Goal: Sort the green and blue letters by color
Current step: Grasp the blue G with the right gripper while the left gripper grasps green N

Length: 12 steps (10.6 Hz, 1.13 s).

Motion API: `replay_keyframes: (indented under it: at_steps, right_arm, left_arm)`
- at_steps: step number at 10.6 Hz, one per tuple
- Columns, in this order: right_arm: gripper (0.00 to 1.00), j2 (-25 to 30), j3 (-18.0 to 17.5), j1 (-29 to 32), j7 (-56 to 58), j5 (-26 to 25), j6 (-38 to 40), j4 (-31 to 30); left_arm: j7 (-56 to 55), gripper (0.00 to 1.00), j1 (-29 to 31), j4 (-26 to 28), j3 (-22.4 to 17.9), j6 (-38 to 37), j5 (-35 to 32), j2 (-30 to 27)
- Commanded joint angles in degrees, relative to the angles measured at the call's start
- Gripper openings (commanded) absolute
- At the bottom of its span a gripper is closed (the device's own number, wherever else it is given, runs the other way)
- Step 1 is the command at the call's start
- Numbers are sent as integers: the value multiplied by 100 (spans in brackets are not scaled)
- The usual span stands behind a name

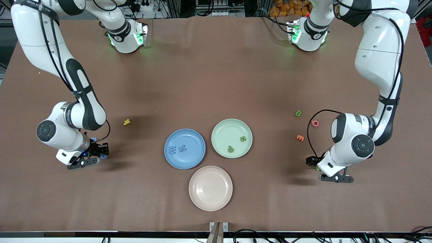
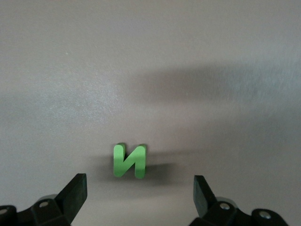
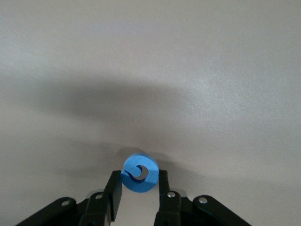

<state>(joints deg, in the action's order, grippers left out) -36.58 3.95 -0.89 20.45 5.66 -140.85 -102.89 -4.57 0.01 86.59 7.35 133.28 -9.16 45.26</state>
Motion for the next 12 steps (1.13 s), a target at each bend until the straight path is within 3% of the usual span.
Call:
replay_keyframes:
  at_steps: [1,7,12]
  right_arm:
    - [21,168,-87,-200,-654,75,356,146]
    - [21,98,-96,-1351,-2825,75,365,550]
    - [21,-33,-96,-2256,-4108,356,514,884]
  left_arm:
    - [605,100,96,-187,38,-258,55,132]
    - [764,100,148,-555,-23,-276,142,430]
    - [694,100,113,-722,-23,-259,134,597]
